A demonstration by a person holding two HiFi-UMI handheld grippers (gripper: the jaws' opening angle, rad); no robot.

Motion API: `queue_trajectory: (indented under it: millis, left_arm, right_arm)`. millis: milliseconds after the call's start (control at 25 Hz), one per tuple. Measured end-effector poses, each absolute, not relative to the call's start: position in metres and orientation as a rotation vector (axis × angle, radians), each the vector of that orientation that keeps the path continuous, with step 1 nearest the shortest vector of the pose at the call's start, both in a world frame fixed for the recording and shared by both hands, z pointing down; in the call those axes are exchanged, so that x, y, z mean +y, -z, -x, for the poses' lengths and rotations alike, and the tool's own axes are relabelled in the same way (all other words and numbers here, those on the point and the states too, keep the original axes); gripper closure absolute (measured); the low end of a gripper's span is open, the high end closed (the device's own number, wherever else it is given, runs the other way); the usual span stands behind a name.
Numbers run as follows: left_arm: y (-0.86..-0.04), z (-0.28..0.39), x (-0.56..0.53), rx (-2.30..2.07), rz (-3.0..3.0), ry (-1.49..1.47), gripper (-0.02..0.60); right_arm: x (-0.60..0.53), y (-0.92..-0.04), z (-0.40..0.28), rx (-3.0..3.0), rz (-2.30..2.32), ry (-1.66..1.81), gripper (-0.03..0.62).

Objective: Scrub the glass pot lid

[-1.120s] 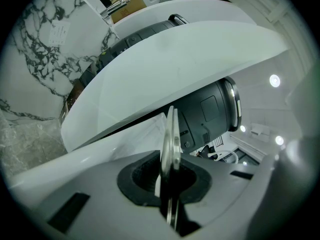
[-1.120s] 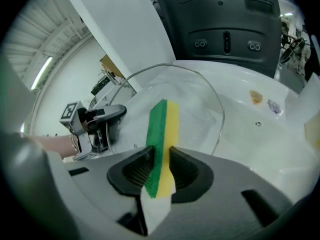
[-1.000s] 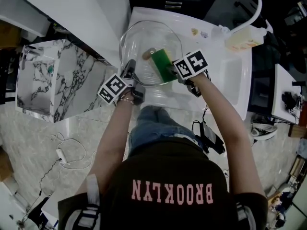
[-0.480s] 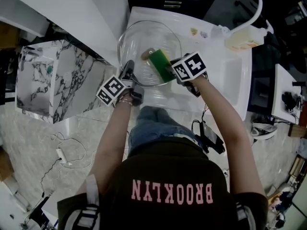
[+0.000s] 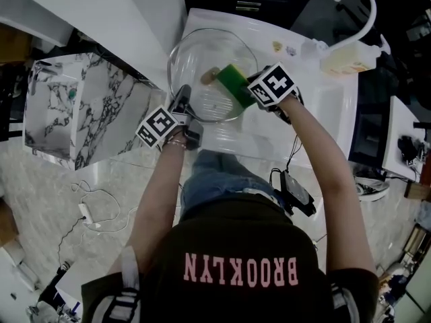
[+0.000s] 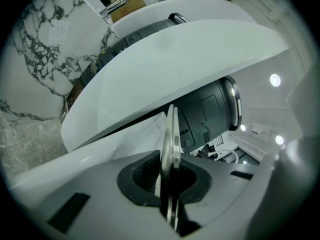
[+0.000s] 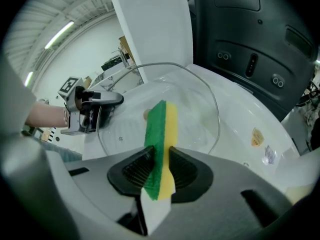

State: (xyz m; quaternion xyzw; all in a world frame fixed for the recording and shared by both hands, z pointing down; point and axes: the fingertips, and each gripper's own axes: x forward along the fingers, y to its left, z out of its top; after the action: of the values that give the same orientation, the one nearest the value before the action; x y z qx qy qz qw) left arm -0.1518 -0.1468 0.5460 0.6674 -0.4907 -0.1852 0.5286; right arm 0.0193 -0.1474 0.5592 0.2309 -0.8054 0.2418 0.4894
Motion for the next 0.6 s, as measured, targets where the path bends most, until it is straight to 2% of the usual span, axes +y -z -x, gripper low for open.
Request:
queue_trajectory:
  millis: [600]
  left_arm:
    - [-0.546,0.152,-0.148,-1.174,-1.591,0.435,0.568]
  right_arm:
    - [-0.193,-0.557,-0.041,-1.933,-0.503,-0.353,0.505]
